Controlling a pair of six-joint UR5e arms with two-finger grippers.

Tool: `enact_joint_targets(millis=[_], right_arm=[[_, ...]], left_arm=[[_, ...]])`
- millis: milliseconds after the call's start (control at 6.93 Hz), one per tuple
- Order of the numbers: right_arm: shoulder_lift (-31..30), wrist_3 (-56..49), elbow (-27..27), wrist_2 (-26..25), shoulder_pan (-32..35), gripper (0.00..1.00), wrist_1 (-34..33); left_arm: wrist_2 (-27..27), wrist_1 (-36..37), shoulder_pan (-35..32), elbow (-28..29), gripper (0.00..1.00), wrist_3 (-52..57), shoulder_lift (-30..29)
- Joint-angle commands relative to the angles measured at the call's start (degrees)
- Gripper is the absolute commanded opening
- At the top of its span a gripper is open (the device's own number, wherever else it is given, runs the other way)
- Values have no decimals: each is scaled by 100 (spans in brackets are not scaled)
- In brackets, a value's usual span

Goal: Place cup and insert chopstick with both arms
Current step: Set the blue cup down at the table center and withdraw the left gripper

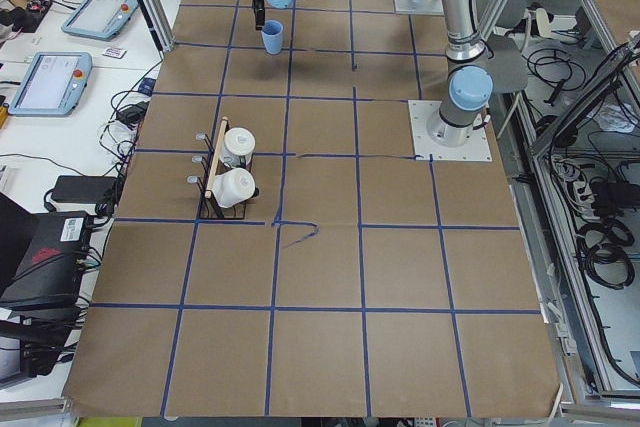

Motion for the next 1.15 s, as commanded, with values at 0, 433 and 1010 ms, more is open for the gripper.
enact_joint_targets(millis=[0, 433, 1010], right_arm=[[-11, 0, -6, 0, 0, 11, 54], [-19, 0, -15, -340, -9, 0, 54], [-28, -9, -462, -343, -9, 0, 704]], left_arm=[[20, -1505, 948, 2, 100, 1265, 887], [600, -3014, 1514, -103, 100, 2261, 1585], [573, -3008, 1523, -121, 100, 2279, 1551]])
